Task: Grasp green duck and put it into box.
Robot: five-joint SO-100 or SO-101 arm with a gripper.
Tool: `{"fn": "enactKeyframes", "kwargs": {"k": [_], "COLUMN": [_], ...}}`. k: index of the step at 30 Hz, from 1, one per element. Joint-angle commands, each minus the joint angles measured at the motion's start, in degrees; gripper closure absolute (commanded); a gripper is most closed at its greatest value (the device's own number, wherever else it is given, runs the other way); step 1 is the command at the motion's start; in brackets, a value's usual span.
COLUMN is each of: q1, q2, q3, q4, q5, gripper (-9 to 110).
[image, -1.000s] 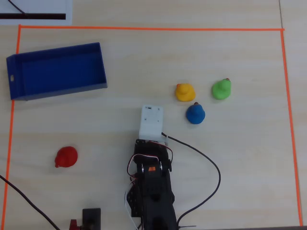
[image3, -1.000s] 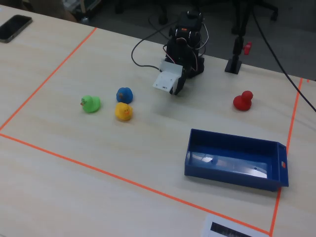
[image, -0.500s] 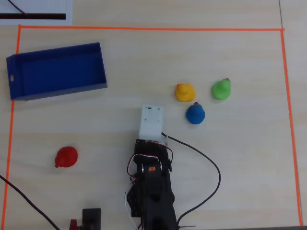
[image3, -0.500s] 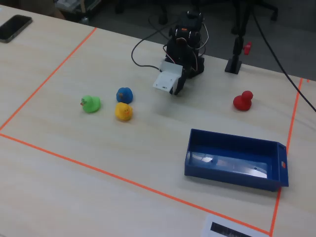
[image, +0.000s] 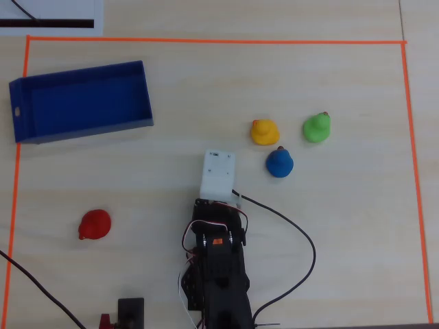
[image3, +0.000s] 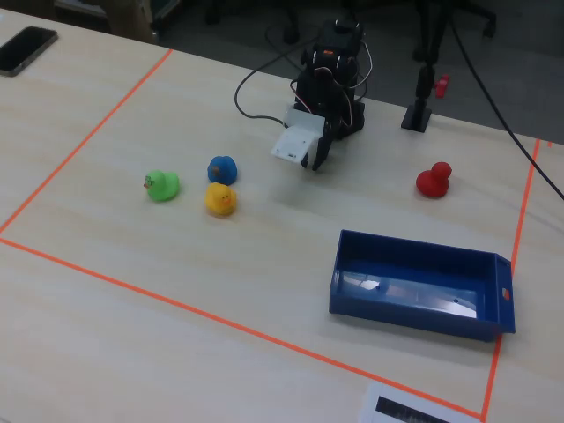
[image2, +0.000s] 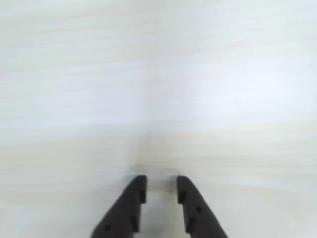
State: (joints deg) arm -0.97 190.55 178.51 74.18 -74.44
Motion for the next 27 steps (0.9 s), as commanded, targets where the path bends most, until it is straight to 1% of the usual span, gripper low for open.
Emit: {"fn": "enactKeyframes", "kwargs": {"k": [1, 6, 8, 9, 11, 13, 16, 22, 25, 27], "q1": [0.18, 0.35, 1.14, 2.99, 7.91, 13.27, 20.92, 34.45, 39.38, 42.01], "q2": [-0.79, -0.79, -1.05, -2.9, -11.6, -23.73, -40.52, -60.82, -68.64, -73.04], "q3": [-0.26, -0.26, -0.35, -1.23, -6.68, -17.31, -37.53, -73.92, -86.84, -92.2], "q4": [0.79, 0.62, -0.09, -2.2, -8.88, -13.1, -16.08, -21.27, -21.88, -22.94], "q5": [1.23, 2.02, 0.18, -1.58, -4.39, -6.5, -7.29, -10.11, -11.6, -12.39], "gripper": [101, 101, 101, 101, 94, 88, 78, 71, 70, 69]}}
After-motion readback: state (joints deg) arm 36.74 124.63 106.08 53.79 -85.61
